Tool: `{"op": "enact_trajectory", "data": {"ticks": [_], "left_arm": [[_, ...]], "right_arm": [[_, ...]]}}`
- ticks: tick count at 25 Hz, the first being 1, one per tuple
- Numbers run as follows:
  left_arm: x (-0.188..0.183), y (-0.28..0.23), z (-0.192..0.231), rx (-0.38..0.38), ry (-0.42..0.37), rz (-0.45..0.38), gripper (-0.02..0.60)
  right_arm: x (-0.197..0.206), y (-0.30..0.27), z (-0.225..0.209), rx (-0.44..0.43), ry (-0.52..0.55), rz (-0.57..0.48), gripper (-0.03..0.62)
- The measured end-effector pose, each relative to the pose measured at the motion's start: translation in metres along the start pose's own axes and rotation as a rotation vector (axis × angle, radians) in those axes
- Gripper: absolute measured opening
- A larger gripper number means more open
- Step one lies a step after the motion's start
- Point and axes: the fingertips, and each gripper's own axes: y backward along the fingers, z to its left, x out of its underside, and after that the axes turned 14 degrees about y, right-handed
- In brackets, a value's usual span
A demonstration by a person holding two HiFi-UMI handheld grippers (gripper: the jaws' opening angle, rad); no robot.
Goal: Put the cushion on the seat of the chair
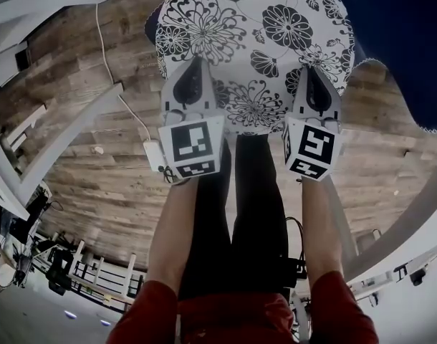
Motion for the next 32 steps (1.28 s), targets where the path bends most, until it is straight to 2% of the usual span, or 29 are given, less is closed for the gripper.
{"op": "enact_trajectory", "data": {"ticks": [9, 23, 26, 32], "left_arm": [[0.013, -0.01, 0.005, -0.02, -0.01, 0.051, 0.031], [0.012, -0.003, 0.001, -0.016, -0.014, 0.04, 0.031], [0.007, -0.001, -0.003, -0.006, -0.018, 0.029, 0.031], [-0.016, 0.012, -0.011, 0.004, -0.029, -0.02, 0.031]], "right_arm": [[0.01, -0.006, 0.0, -0.003, 0.006, 0.041, 0.029], [0.013, -0.001, -0.002, 0.004, -0.021, 0.036, 0.034], [0.01, 0.002, -0.004, -0.001, -0.028, 0.032, 0.107], [-0.013, 0.015, -0.011, 0.014, -0.026, -0.011, 0.107]]}}
